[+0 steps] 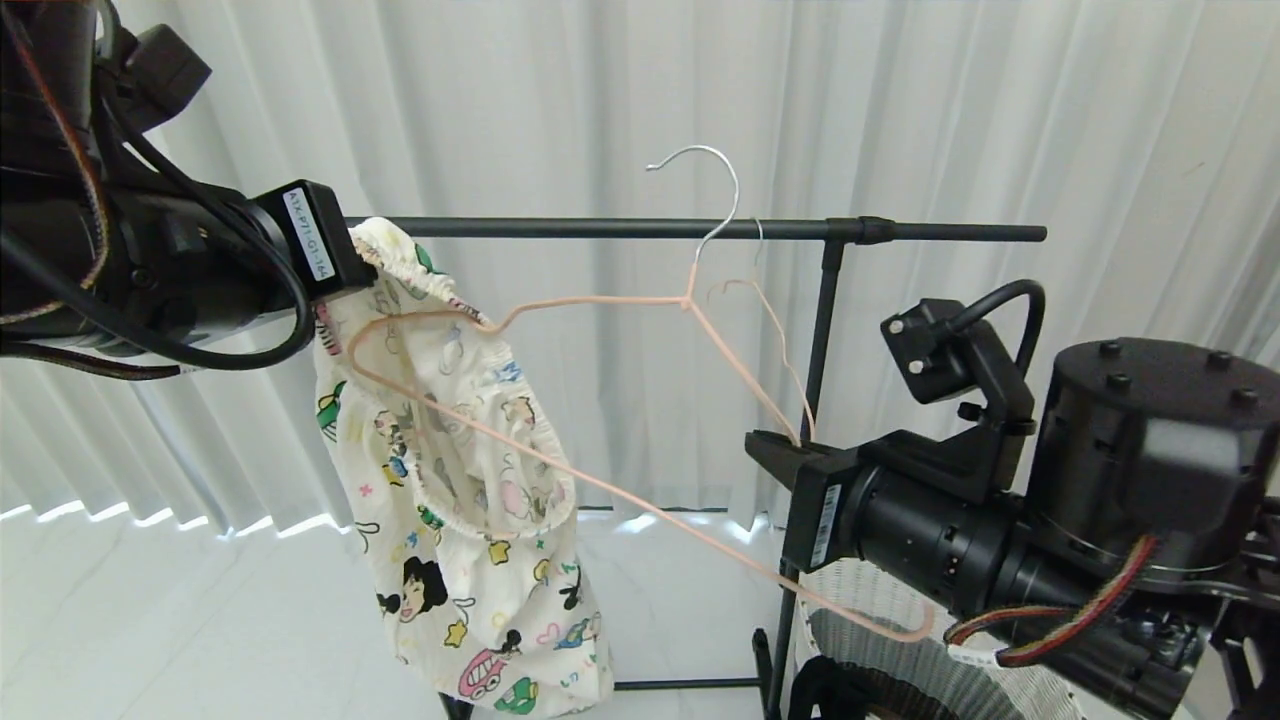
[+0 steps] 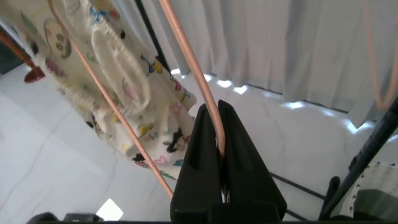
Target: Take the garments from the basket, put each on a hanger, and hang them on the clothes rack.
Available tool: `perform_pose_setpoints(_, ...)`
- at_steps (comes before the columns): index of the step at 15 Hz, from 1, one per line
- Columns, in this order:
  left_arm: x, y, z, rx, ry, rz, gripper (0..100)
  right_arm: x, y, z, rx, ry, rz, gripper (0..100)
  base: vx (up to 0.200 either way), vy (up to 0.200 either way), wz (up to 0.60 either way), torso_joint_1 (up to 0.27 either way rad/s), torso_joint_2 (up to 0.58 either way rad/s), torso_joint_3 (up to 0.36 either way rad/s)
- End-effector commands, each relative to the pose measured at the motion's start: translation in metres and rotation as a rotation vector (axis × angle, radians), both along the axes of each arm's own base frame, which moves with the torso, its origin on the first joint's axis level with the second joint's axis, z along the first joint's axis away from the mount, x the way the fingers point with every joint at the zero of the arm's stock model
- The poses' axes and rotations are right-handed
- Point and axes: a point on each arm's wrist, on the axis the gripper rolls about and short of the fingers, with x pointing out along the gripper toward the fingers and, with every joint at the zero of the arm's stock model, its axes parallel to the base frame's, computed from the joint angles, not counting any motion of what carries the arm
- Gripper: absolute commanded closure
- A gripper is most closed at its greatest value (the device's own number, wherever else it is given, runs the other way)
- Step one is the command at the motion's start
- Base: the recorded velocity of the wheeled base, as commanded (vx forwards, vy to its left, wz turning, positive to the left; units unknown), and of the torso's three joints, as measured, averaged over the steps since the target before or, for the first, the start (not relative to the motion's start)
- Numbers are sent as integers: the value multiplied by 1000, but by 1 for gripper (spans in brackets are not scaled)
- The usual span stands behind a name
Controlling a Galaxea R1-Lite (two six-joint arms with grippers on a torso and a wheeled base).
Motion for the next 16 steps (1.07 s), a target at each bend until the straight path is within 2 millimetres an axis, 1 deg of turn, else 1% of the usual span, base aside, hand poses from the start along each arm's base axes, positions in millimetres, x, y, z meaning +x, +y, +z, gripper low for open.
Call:
perform_pose_setpoints(1, 0, -6, -2, 3, 8, -20, 100, -3, -9, 11, 30, -22, -7, 100, 0, 0, 0, 0, 0, 0)
perform_pose_setpoints(3, -1, -14, -3, 2, 10, -48, 100, -3, -8, 9, 4, -40, -3, 100, 0, 0, 0, 0, 0, 0)
perform_pose_setpoints(5, 0, -23, -4, 21, 9, -35, 100, 0, -4, 4, -25, -45, 0, 100, 0, 0, 0, 0, 0, 0)
perform_pose_setpoints(8, -2, -30, -3, 22, -4, -18, 100, 5, 3, -6, -93, -58, -2, 100, 0, 0, 0, 0, 0, 0)
perform_pose_setpoints(11, 2, -32, -5, 47, -3, 20, 100, 7, 7, -11, -124, -65, -1, 100, 0, 0, 0, 0, 0, 0)
perform_pose_setpoints(13, 7, -42, -13, 80, 13, 36, 100, 15, 17, -14, -148, -75, -64, 100, 0, 0, 0, 0, 0, 0)
perform_pose_setpoints(16, 12, -60, -18, 74, 22, 31, 100, 22, 29, -14, -158, -91, -77, 100, 0, 0, 0, 0, 0, 0)
